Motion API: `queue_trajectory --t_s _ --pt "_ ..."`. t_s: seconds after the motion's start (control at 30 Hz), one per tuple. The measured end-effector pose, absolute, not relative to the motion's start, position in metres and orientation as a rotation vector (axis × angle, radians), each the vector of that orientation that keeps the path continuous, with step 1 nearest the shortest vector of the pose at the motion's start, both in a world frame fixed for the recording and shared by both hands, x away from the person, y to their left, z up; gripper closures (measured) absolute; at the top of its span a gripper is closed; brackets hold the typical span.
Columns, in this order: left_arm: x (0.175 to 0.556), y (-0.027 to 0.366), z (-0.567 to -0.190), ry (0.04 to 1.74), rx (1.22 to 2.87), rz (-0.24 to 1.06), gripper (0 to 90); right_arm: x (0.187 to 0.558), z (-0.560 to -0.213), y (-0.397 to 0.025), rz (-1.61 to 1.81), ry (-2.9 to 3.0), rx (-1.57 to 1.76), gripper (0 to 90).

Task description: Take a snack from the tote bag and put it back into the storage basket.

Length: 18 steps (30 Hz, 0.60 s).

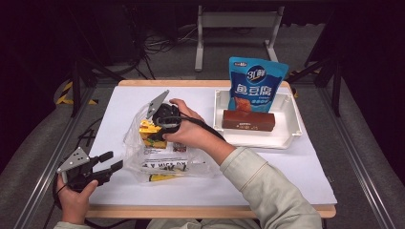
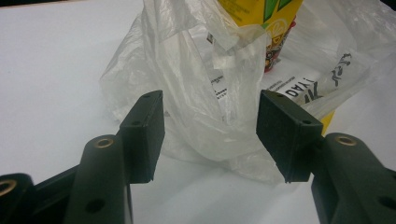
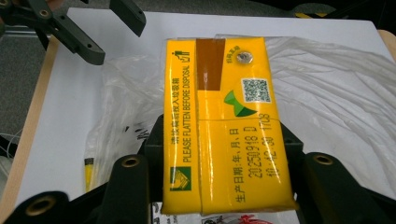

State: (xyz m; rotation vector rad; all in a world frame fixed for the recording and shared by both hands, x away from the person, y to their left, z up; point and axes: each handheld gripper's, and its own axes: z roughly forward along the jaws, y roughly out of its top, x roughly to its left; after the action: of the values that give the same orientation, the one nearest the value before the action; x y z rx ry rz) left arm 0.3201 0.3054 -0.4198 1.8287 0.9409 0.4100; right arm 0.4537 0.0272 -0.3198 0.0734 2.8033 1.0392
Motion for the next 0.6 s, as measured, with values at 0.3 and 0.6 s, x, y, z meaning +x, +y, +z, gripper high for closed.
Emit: queue_trajectory --t_s 0.3,0.6 --pt "0.32 0.305 -0.42 0.944 1.827 0.407 42.5 0.451 -0.304 0.015 1.084 2.787 0.07 54.4" --pt "0.321 0.306 -0.421 0.948 1.831 0.404 42.5 0.45 -0.291 0.002 1.083 2.769 0.064 54.5"
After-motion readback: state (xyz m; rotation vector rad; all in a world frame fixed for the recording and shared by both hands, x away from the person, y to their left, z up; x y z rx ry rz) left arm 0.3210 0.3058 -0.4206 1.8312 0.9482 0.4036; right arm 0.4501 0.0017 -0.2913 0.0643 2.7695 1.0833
